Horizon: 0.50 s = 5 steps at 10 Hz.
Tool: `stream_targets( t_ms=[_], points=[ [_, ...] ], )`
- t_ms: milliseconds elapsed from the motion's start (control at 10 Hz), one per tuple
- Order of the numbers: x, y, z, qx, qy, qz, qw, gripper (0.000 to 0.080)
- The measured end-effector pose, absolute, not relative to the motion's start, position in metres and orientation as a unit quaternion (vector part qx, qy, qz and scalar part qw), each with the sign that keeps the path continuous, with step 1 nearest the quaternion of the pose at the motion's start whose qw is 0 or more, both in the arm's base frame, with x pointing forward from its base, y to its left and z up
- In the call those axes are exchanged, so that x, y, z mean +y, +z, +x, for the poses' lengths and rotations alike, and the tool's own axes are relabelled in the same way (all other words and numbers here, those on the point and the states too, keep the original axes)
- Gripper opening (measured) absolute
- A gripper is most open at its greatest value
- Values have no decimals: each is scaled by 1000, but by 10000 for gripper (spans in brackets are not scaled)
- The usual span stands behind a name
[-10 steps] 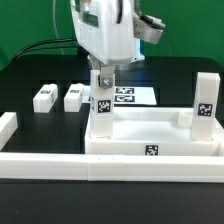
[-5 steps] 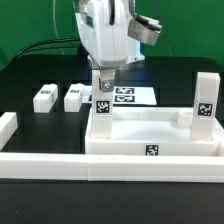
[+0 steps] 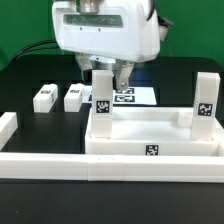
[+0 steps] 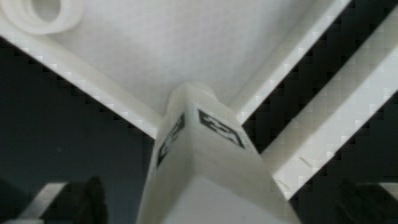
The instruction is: Assemble desk
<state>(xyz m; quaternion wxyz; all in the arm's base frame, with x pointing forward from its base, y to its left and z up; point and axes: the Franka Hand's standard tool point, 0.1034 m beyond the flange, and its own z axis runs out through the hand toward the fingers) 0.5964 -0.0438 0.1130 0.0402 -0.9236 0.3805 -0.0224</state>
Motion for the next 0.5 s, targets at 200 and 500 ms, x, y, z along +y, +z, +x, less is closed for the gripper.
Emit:
stream_targets(
  t_ms=[200, 500],
  points=[
    [-44, 113, 596, 311, -25, -949, 38, 649],
    [-45, 112, 596, 150, -29, -988, 18, 649]
  ],
)
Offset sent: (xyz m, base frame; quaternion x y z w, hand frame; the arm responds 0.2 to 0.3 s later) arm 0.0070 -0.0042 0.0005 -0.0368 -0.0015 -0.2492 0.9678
